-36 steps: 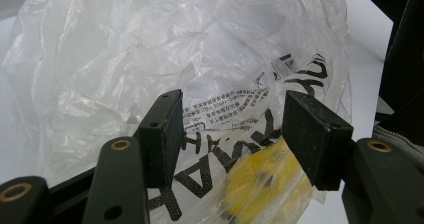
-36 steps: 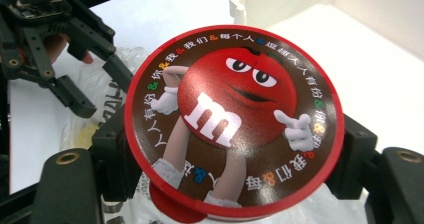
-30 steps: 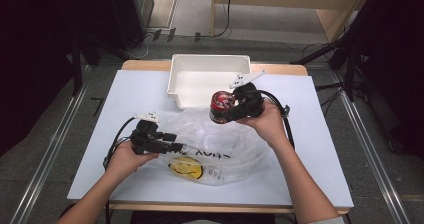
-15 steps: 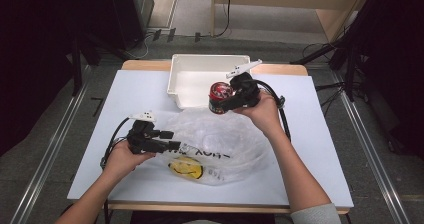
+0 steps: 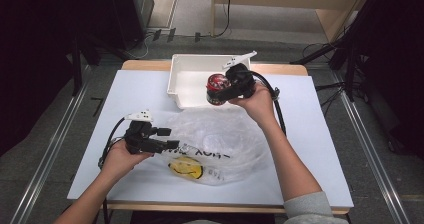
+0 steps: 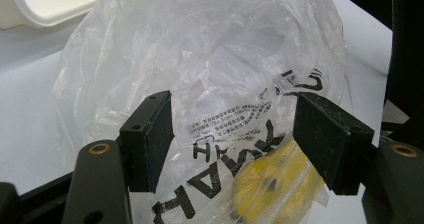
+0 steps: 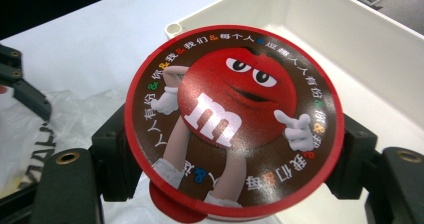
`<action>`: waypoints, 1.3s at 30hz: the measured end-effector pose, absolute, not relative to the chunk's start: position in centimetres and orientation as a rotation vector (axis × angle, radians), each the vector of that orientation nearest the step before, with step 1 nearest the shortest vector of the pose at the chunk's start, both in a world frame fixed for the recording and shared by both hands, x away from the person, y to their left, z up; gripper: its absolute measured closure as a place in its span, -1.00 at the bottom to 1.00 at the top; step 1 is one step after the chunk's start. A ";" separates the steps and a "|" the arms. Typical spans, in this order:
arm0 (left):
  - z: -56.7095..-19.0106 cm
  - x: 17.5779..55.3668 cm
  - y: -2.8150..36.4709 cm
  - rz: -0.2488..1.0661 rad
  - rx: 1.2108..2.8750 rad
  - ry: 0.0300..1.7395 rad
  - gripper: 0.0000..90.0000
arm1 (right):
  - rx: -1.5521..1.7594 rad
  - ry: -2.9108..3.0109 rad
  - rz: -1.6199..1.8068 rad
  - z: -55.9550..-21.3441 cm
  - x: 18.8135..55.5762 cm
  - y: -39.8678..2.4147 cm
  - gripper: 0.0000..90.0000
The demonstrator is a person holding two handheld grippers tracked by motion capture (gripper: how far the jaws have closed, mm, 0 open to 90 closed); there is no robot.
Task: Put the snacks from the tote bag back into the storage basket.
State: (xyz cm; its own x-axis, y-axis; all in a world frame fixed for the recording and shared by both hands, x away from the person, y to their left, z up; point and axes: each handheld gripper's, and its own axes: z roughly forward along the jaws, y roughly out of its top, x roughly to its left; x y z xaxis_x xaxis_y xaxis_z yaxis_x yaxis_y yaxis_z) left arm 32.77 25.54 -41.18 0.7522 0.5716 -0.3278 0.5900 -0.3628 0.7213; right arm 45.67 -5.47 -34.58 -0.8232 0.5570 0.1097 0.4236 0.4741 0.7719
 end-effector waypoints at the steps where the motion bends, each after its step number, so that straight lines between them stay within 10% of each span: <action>1: -41.2 32.8 25.6 -0.029 2.049 0.875 -0.25 | 0.859 2.560 1.267 -34.6 45.9 -5.3 -0.41; 39: -41.0 33.0 26.2 -0.024 2.046 0.901 -0.22 | 1.084 2.493 1.164 -40.1 52.4 -2.0 -0.41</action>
State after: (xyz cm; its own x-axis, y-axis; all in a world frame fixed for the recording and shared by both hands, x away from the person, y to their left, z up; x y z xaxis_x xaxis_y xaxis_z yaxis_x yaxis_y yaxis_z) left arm 33.00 26.19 -40.99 0.7375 0.5877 -0.3329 0.6046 -0.3547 0.7132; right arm 52.43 -1.97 -40.07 -0.7167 0.6850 0.1312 0.5403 0.4264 0.7254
